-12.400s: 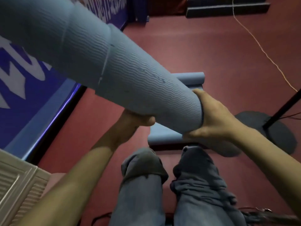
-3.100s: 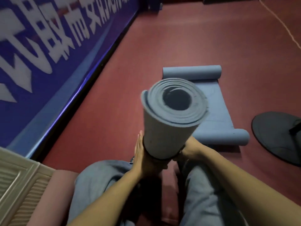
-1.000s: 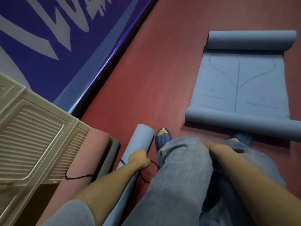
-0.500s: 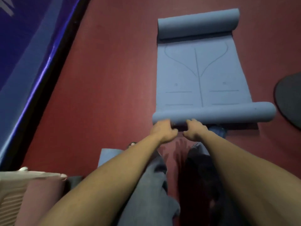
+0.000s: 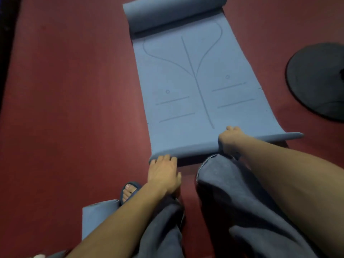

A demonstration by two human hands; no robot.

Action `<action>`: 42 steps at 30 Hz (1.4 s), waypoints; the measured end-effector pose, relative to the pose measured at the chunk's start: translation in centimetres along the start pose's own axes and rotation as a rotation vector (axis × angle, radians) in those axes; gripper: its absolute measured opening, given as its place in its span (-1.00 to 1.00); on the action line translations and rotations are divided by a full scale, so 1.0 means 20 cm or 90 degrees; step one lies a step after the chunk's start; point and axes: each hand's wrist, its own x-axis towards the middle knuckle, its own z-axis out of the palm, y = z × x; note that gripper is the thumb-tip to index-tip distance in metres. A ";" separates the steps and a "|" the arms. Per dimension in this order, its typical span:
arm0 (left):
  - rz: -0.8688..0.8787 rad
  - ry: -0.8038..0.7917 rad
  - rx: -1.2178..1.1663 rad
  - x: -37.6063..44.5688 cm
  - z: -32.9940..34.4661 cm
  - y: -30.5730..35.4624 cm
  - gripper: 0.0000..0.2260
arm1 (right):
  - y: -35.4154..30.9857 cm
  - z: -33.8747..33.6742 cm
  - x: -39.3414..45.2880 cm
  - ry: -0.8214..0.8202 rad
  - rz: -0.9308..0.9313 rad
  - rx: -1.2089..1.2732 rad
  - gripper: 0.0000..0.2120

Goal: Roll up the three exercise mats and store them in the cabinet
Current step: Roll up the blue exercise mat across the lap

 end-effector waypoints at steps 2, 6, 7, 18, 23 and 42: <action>0.024 0.082 0.014 0.00 -0.04 0.04 -0.54 | 0.00 -0.01 -0.06 0.070 -0.015 -0.031 -0.68; 0.061 0.321 -0.036 -0.08 -0.18 0.08 -0.10 | -0.03 -0.10 -0.36 0.300 -0.136 -0.053 -0.73; 0.063 0.358 -0.044 -0.12 -0.21 0.06 -0.04 | -0.04 -0.12 -0.47 0.355 -0.170 -0.059 -0.71; 0.075 0.345 0.000 -1.19 -0.69 -0.01 -0.82 | -0.05 -0.34 -1.85 0.442 -0.325 0.196 -0.87; 0.116 0.617 0.057 -2.07 -0.74 -0.03 -0.73 | 0.01 -0.12 -2.57 0.600 -0.417 0.326 -0.72; 0.039 0.591 -0.304 -2.01 -0.20 0.06 -0.72 | -0.06 0.32 -2.56 0.716 -0.194 0.315 -0.80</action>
